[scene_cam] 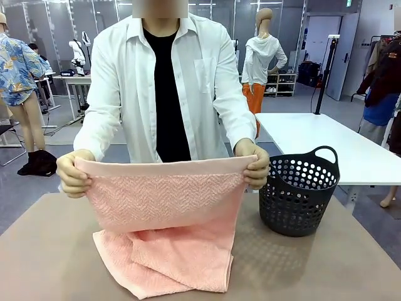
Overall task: Fold the towel.
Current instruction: Grab the top end of the 100 cm Hotel Towel extended by the human.
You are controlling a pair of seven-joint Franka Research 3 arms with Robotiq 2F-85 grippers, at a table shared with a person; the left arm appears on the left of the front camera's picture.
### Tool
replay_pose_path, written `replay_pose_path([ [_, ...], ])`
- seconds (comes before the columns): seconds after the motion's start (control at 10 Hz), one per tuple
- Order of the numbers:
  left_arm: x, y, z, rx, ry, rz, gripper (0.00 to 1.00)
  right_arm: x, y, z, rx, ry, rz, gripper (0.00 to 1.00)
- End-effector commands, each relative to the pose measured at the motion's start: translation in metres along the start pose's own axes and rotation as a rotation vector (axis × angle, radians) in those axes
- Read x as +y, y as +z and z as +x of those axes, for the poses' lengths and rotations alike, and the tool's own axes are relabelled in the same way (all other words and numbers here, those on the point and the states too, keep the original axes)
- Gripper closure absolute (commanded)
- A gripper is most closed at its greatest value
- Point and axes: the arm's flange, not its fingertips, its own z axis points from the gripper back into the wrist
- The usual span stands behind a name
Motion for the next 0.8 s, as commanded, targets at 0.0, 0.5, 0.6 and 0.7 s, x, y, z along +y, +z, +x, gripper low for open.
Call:
replay_pose_path([
  [0.0,-0.001,-0.002,0.001,0.001,-0.009,-0.011,0.00,0.000,0.001,0.003,-0.006,0.021,0.005,0.00],
  [0.5,-0.088,-0.011,-0.009,0.166,-0.404,0.005,0.00,0.075,-0.025,0.012,0.197,0.354,-0.082,0.00],
  [0.6,-0.114,-0.021,-0.017,0.206,-0.526,0.028,0.00,0.096,-0.044,0.013,0.259,0.443,-0.121,0.00],
  [0.7,-0.138,-0.034,-0.025,0.233,-0.641,0.052,0.00,0.115,-0.064,0.014,0.326,0.526,-0.146,0.00],
])
